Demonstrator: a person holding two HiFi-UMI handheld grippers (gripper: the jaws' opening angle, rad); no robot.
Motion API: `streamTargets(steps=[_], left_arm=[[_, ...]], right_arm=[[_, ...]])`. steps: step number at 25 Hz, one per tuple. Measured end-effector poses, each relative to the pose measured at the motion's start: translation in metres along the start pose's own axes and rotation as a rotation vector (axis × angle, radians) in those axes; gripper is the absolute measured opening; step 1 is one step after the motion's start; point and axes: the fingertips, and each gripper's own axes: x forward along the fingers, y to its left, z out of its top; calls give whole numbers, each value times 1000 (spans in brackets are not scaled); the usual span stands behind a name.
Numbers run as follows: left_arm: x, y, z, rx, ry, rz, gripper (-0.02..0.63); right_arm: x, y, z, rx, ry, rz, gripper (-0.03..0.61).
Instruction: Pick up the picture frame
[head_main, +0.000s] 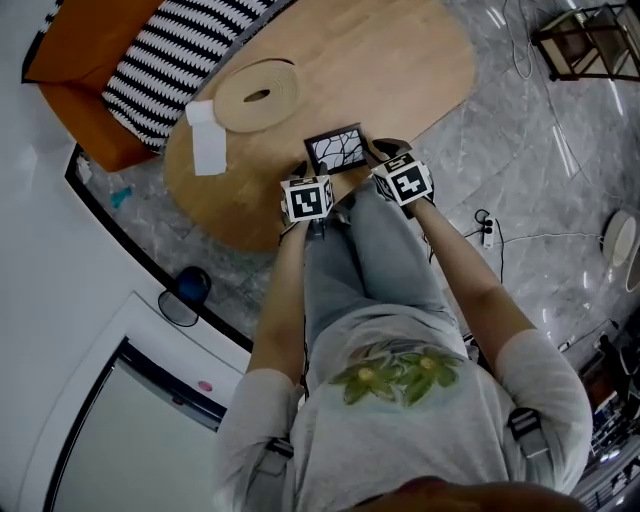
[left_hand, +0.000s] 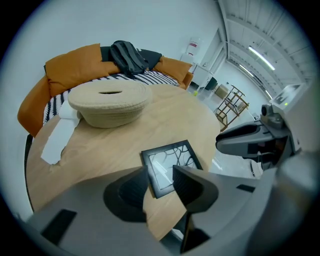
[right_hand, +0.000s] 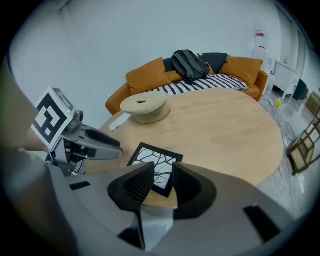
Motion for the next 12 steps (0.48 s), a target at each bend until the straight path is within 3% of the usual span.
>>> streamTargets(steps=[12], left_arm=[[32,6,-19,-24,30,9,161]], right_arm=[[35,-10,-33,26,71,-9,115]])
